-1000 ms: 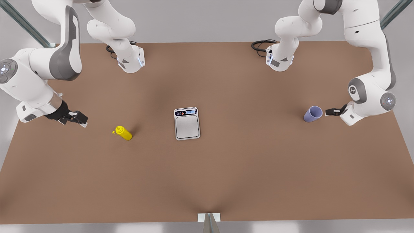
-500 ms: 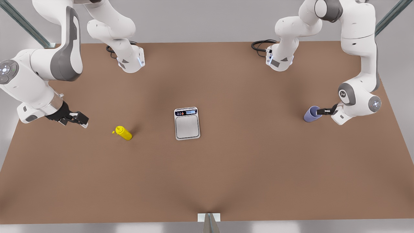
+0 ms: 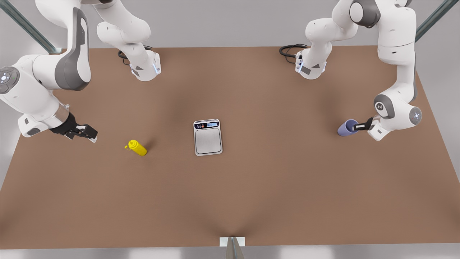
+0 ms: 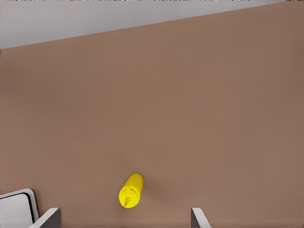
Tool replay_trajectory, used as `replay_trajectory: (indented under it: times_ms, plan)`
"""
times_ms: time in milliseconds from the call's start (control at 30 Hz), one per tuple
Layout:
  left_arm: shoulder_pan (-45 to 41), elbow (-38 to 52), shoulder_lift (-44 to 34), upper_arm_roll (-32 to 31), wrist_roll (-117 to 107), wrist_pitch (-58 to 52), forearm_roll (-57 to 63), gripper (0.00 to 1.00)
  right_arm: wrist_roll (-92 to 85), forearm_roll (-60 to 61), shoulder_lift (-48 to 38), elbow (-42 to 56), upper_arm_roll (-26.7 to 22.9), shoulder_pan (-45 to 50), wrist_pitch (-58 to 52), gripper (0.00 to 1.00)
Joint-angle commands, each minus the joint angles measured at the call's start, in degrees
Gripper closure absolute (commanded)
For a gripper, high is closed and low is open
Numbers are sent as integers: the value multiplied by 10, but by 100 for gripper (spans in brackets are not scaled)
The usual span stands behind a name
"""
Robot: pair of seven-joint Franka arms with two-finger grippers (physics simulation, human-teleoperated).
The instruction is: Move cup to the weight, pick up sauce bottle, pour sauce
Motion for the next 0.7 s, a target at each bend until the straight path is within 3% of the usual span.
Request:
replay_trajectory:
  times_ms: [0,267,400,500,600,667]
  plan:
    - [0,0,0,0,0,0,-9,79,0,0,0,0,0,0,0,0]
    - [-2,4,-13,-5,-28,-31,-12,79,0,0,0,0,0,0,0,0]
    - [-11,71,-58,-100,-228,-123,-11,79,1,2,6,4,-1,-3,-3,0]
    - [-130,144,-44,-107,-378,-154,-10,79,-1,8,12,12,-1,-3,-6,0]
    - [-167,212,-11,-175,-512,-170,-10,79,196,220,71,19,-2,-59,-53,0]
    - [-169,266,17,-256,-630,-171,-4,79,301,333,107,26,-2,-98,-84,0]
